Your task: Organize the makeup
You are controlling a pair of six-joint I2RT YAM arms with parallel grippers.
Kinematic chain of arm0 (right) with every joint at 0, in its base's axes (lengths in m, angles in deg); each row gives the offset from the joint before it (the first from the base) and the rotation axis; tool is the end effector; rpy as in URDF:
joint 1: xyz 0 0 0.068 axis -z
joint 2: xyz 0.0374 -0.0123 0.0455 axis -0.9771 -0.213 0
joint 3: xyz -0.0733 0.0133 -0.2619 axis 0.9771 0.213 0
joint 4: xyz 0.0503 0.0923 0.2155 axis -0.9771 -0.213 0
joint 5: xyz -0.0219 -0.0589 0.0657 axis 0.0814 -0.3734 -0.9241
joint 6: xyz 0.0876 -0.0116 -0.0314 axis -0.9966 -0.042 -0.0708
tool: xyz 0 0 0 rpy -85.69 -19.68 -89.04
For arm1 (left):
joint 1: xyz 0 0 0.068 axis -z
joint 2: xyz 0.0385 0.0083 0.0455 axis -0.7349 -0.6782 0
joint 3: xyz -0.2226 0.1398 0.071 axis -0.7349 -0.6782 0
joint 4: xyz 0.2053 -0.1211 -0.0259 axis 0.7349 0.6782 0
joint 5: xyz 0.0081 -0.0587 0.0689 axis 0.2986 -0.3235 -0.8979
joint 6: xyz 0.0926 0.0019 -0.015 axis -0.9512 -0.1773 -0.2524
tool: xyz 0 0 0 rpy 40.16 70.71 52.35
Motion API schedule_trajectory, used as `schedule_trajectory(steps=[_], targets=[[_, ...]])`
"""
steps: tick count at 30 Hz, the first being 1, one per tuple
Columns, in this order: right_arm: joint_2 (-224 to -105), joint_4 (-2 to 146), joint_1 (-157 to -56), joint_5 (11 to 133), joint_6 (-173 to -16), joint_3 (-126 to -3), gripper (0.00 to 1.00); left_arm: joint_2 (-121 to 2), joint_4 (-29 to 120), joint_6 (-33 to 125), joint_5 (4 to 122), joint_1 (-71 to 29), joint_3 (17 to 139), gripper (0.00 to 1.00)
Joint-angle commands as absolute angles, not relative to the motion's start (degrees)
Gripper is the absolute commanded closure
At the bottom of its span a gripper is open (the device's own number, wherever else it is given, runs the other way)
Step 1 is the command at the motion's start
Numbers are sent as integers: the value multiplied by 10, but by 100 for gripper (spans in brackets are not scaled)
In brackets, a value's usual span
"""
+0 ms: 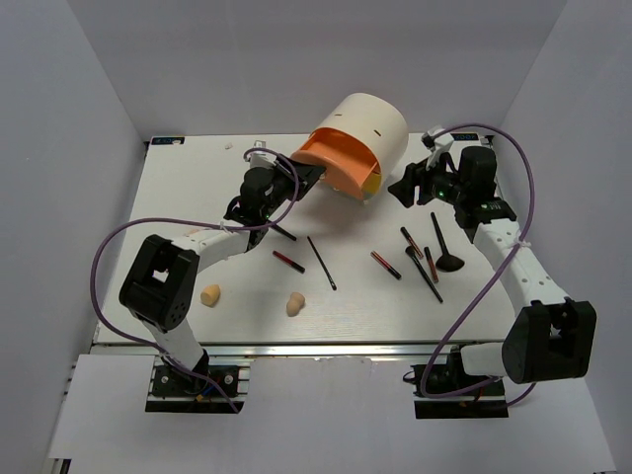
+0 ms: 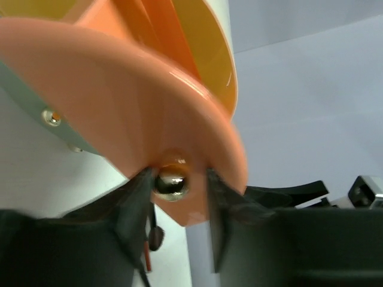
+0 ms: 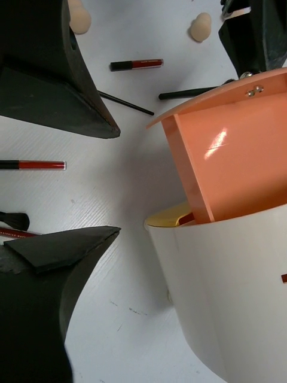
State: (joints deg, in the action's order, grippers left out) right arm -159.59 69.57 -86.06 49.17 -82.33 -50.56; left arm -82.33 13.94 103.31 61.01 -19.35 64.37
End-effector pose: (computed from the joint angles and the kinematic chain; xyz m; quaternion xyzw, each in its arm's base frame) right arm 0.3162 0.0894 0.3308 -0.2458 0.7523 0.2244 0.5686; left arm 0.3695 -0.2060 0.2634 -0.2251 0.7067 -0.5260 0.4163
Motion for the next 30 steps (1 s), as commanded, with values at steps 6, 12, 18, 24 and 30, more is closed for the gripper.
schedule_trajectory(steps=[6, 12, 18, 24, 30], targets=[[-1571, 653, -858, 500, -749, -484, 27, -792, 150, 1012, 615, -193, 651, 26], [-1571, 591, -857, 463, -674, -461, 26, -779, 182, 997, 613, -193, 649, 25], [-1553, 578, -858, 411, -623, -431, 26, -738, 266, 957, 589, -195, 641, 16], [-1554, 561, -857, 391, -596, -430, 26, -676, 340, 935, 558, -207, 622, 18], [-1545, 551, -859, 378, -566, -402, 41, -580, 603, 913, 431, -264, 613, 85]])
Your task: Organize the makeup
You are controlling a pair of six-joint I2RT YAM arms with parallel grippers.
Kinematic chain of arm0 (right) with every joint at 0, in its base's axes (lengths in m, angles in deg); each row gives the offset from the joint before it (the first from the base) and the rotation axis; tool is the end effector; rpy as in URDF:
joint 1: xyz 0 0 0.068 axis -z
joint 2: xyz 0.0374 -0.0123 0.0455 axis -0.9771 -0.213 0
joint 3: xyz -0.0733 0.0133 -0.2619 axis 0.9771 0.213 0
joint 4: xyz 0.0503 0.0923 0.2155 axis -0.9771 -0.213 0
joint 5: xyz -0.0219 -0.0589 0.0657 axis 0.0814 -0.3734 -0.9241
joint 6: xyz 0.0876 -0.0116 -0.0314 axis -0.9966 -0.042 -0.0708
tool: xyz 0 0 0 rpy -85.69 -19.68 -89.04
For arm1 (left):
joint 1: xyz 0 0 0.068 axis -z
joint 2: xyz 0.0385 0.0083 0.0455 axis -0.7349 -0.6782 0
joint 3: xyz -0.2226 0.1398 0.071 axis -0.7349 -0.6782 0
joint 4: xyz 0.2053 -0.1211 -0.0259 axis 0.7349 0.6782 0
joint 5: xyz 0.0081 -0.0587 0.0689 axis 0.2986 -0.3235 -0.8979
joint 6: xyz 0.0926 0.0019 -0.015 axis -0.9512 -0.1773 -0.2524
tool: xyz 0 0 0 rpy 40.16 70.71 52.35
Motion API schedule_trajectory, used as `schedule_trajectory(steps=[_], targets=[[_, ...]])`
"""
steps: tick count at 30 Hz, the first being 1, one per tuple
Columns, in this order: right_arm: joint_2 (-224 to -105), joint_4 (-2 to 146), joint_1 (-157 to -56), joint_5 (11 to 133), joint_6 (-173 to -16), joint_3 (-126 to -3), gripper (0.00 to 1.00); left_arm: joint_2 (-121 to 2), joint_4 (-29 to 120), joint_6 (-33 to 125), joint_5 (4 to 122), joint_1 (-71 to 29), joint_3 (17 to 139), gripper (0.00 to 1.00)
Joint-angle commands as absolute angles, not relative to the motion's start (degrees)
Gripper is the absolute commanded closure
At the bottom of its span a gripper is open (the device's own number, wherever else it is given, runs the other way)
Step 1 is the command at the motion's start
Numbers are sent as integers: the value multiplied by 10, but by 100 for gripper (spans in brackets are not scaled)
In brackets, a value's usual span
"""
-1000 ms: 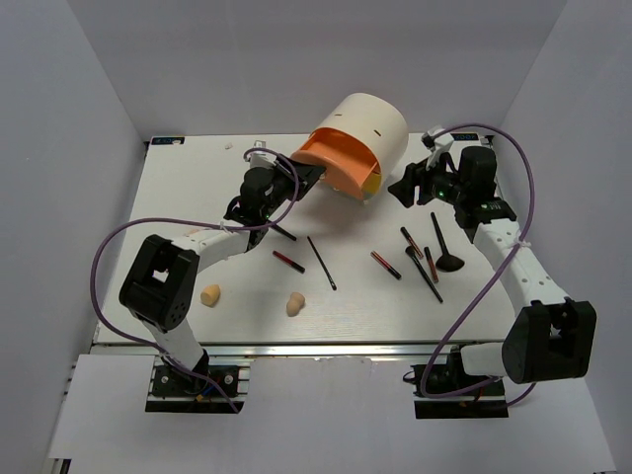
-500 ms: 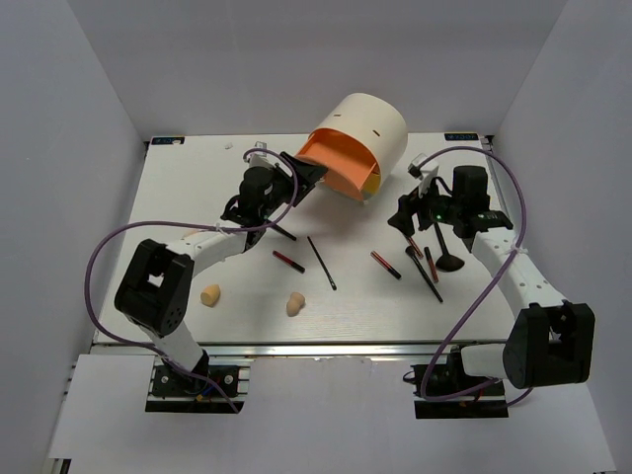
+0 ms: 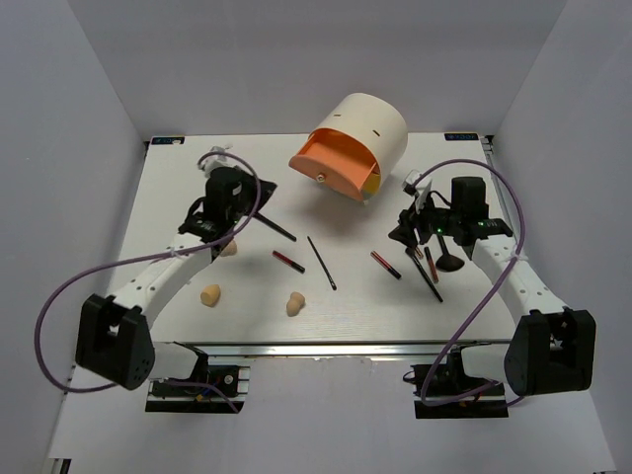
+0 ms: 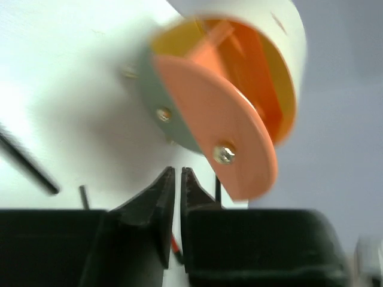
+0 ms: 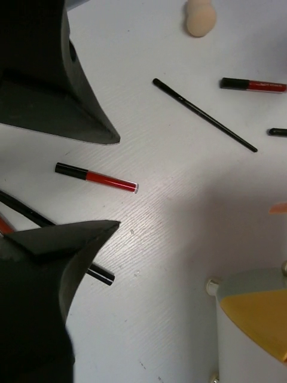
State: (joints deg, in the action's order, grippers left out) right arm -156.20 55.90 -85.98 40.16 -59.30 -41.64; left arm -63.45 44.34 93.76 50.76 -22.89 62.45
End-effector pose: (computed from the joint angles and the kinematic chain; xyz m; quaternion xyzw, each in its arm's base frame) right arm 0.2715 0.0935 0.2650 -0.4078 0.7501 0.2202 0.4718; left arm 0.3190 -0.1378 0.2901 -0.2638 0.7711 -0.3631 0.4518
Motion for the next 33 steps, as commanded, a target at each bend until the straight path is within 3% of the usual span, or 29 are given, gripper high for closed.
schedule_trajectory(steps=[1, 3, 4, 5, 6, 7, 10, 12, 19, 25, 28, 31, 33], targets=[[-1546, 549, -860, 378, -567, -400, 45, -571, 679, 916, 421, -279, 610, 92], [-1545, 546, -862, 378, -568, -389, 52, -556, 786, 927, 427, -351, 601, 99], [-1544, 548, -862, 378, -572, -384, 52, -554, 810, 924, 445, -375, 596, 96], [-1542, 555, -864, 381, -575, -380, 52, -555, 824, 911, 456, -422, 585, 87], [-1540, 559, -865, 383, -577, -374, 51, -558, 840, 909, 465, -441, 581, 59], [-1538, 563, -865, 383, -582, -365, 50, -563, 843, 908, 471, -454, 578, 47], [-1537, 573, -868, 385, -587, -357, 46, -602, 854, 926, 479, -489, 592, 19], [-1538, 573, -869, 385, -588, -358, 46, -647, 860, 938, 480, -493, 621, 14], [-1540, 582, -871, 401, -592, -356, 44, -779, 881, 970, 531, -493, 700, 13], [-1535, 594, -871, 406, -605, -343, 44, -819, 861, 974, 570, -493, 704, 17], [-1535, 589, -870, 402, -602, -344, 44, -833, 850, 977, 593, -490, 706, 23], [-1526, 573, -889, 399, -553, -346, 44, -846, 846, 974, 599, -482, 710, 36], [-1518, 568, -906, 398, -522, -339, 44, -852, 843, 974, 604, -482, 708, 52]])
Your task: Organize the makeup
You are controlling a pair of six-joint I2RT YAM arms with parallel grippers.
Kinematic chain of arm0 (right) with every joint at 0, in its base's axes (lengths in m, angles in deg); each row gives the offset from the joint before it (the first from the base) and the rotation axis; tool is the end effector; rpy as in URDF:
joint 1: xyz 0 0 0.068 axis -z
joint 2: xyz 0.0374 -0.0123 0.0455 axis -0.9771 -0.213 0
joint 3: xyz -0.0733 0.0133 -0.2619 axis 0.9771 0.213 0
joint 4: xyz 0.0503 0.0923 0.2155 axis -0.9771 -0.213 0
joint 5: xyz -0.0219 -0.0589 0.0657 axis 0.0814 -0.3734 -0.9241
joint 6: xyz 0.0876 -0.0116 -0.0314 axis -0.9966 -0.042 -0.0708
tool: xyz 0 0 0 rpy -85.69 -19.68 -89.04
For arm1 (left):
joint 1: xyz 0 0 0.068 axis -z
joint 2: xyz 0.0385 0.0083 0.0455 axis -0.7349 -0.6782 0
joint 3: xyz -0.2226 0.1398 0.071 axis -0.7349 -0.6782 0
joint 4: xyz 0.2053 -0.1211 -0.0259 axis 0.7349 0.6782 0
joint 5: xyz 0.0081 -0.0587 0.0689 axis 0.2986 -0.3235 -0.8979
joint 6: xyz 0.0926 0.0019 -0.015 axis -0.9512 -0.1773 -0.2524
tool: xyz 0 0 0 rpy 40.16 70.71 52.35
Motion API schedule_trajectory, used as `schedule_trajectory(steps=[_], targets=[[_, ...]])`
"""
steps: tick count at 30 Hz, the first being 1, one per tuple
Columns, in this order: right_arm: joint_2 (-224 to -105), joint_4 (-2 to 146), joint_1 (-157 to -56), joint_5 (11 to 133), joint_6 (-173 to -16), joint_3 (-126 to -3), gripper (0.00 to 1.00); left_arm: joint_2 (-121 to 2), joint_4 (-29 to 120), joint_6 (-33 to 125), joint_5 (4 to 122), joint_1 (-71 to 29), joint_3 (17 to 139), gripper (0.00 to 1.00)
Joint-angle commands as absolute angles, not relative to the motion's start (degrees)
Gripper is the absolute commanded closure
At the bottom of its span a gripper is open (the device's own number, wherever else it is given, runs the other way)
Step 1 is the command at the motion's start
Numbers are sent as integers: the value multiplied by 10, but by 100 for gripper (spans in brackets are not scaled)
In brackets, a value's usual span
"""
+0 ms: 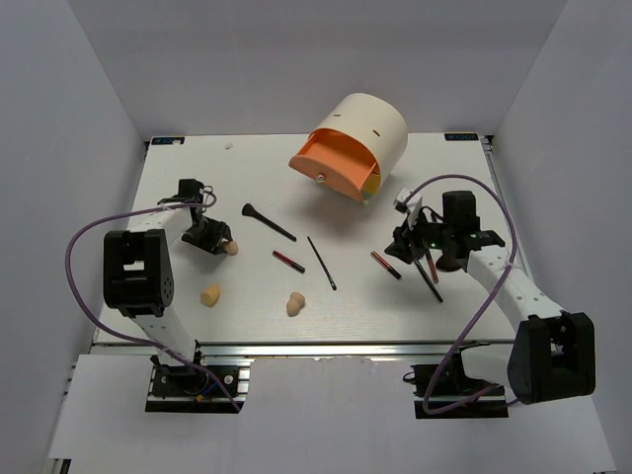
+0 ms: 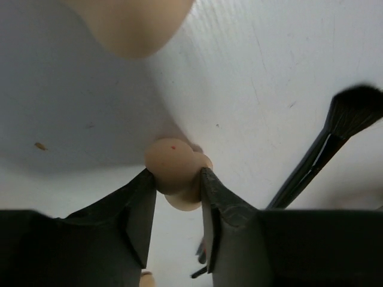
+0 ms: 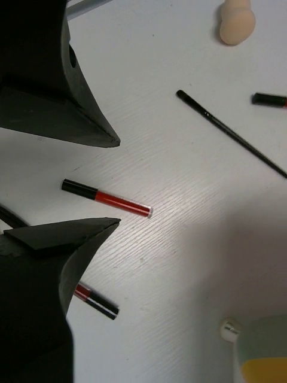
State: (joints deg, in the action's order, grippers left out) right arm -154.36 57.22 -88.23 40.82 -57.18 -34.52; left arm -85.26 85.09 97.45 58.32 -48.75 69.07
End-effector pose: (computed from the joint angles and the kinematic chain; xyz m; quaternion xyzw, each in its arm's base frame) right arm 0.2520 0.1004 0.2333 -0.4297 0.7534 0.2257 0.4435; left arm 0.3223 0.0033 0.1305 -0.5243 0.8412 -0.0905 0.0964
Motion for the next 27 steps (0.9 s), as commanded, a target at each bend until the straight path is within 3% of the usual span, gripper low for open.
schedule_trajectory(steps=[1, 3, 7, 15, 17, 21, 27], targets=[[-1512, 567, -924, 396, -502, -337, 44, -852, 841, 974, 605, -482, 706, 59], [-1511, 564, -938, 389, -494, -337, 43, -845, 839, 974, 604, -482, 698, 78], [-1515, 559, -959, 368, -499, -343, 44, -803, 821, 967, 610, -459, 697, 99], [-1510, 592, -970, 349, -527, -329, 49, -691, 606, 988, 671, -325, 692, 100], [-1511, 600, -972, 352, -536, -328, 54, -680, 523, 1003, 675, -303, 687, 100], [-1505, 601, -973, 356, -540, -318, 66, -698, 413, 1021, 689, -267, 714, 100], [-1490, 607, -974, 361, -543, -302, 68, -777, 343, 1046, 698, -228, 816, 100]])
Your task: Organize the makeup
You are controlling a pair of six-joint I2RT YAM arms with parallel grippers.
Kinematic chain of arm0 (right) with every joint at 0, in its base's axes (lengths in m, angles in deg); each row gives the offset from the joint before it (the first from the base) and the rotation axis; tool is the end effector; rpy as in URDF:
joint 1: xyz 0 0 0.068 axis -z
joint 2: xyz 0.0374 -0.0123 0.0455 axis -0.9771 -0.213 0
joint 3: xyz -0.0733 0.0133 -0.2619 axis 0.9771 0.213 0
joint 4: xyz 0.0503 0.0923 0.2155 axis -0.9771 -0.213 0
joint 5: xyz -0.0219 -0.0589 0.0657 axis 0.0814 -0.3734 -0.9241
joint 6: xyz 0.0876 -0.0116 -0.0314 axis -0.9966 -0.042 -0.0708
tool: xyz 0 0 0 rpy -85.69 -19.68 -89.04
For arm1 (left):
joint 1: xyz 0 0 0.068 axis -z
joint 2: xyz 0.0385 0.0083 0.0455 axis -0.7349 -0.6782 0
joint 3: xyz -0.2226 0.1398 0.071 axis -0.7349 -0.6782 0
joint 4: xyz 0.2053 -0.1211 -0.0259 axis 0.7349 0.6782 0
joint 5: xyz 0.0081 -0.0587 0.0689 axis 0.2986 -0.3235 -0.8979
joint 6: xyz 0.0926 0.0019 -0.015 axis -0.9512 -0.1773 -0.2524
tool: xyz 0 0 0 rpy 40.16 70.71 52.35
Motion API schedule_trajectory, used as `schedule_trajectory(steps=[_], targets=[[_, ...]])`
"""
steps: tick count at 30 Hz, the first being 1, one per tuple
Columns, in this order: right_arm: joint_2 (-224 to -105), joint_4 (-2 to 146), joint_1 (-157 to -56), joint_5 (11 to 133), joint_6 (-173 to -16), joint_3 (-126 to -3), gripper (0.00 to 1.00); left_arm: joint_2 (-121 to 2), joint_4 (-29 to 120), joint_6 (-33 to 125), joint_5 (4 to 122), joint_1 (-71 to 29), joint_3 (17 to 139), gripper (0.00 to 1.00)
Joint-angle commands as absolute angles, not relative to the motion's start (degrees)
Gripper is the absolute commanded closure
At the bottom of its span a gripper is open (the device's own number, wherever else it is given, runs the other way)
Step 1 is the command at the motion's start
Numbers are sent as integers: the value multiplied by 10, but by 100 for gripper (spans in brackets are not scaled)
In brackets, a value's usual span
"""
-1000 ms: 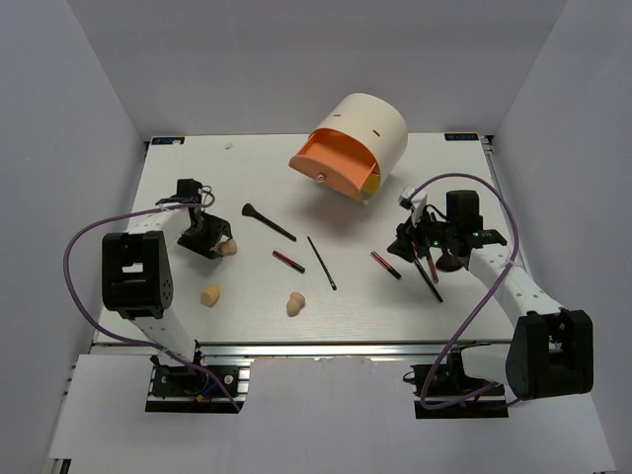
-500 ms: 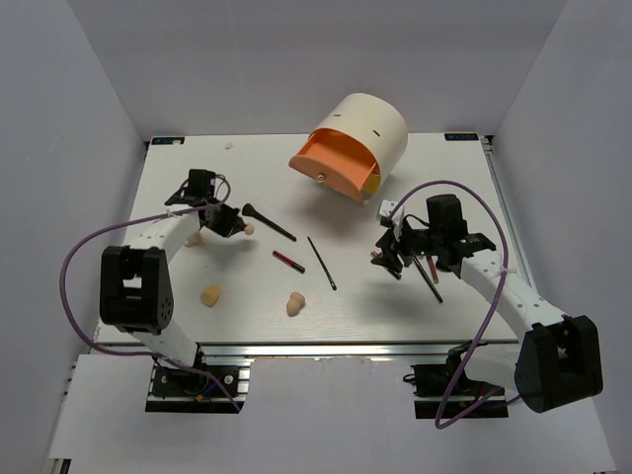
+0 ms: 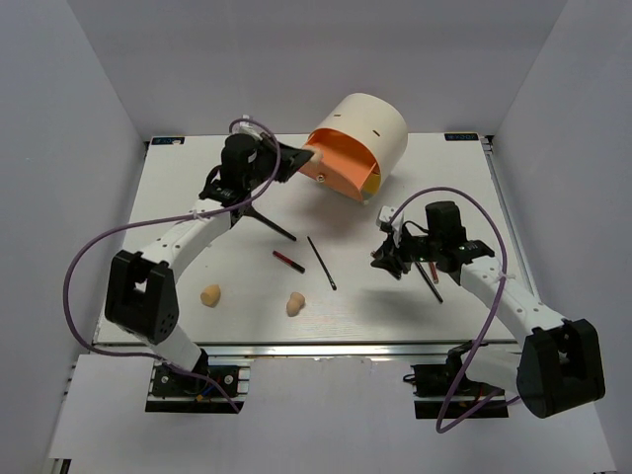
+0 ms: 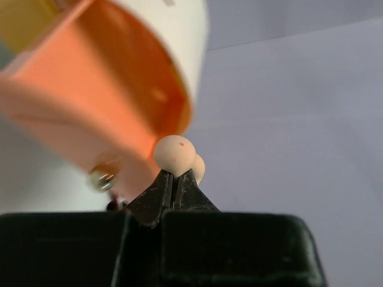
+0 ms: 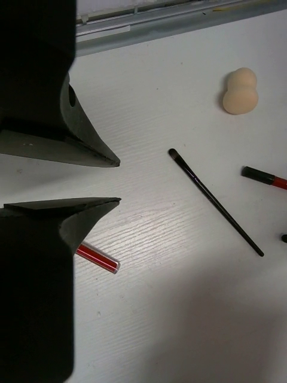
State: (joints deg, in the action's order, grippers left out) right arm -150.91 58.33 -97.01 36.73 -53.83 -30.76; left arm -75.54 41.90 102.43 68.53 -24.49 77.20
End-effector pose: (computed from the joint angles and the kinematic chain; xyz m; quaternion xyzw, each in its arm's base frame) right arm 0.2164 0.1364 0.2304 -0.5154 0.6840 0.2755 0.4367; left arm 0.3665 -0.1755 0.3194 -0.2330 0.7512 -0.4994 0.3634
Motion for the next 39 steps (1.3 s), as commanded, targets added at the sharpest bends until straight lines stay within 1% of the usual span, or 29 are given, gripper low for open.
schedule_trajectory(steps=[1, 6, 9, 10, 12, 14, 19, 20, 23, 25, 27, 28, 31, 35, 39], targets=[[-1488, 607, -974, 362, -542, -300, 67, -786, 334, 1049, 698, -223, 827, 100], [-1478, 608, -974, 367, -540, -293, 66, -853, 362, 1050, 689, -204, 909, 100], [-1475, 613, -974, 370, -541, -290, 62, -882, 412, 1035, 678, -195, 958, 87], [-1475, 613, -973, 371, -541, -290, 62, -894, 443, 1031, 672, -193, 969, 75], [-1474, 616, -974, 372, -541, -288, 59, -902, 455, 1022, 667, -189, 984, 66], [-1474, 616, -974, 372, -541, -288, 58, -907, 461, 1021, 666, -188, 986, 51], [-1477, 617, -974, 363, -540, -290, 52, -911, 467, 1015, 669, -188, 998, 41], [-1479, 617, -974, 362, -540, -291, 51, -911, 467, 1014, 669, -188, 998, 38], [-1481, 613, -976, 353, -531, -293, 49, -908, 468, 1010, 668, -188, 1003, 36], [-1482, 611, -978, 350, -525, -295, 47, -906, 470, 1007, 668, -188, 1006, 33], [-1484, 609, -981, 349, -524, -297, 46, -904, 473, 1003, 667, -188, 1010, 27], [-1484, 609, -982, 349, -522, -300, 46, -903, 474, 1001, 666, -188, 1012, 27], [-1487, 609, -985, 348, -522, -303, 46, -896, 491, 993, 663, -188, 1014, 26], [-1491, 609, -992, 342, -518, -308, 46, -873, 508, 970, 642, -190, 1019, 29], [-1501, 611, -1012, 339, -506, -314, 46, -835, 587, 877, 589, -198, 1043, 31]])
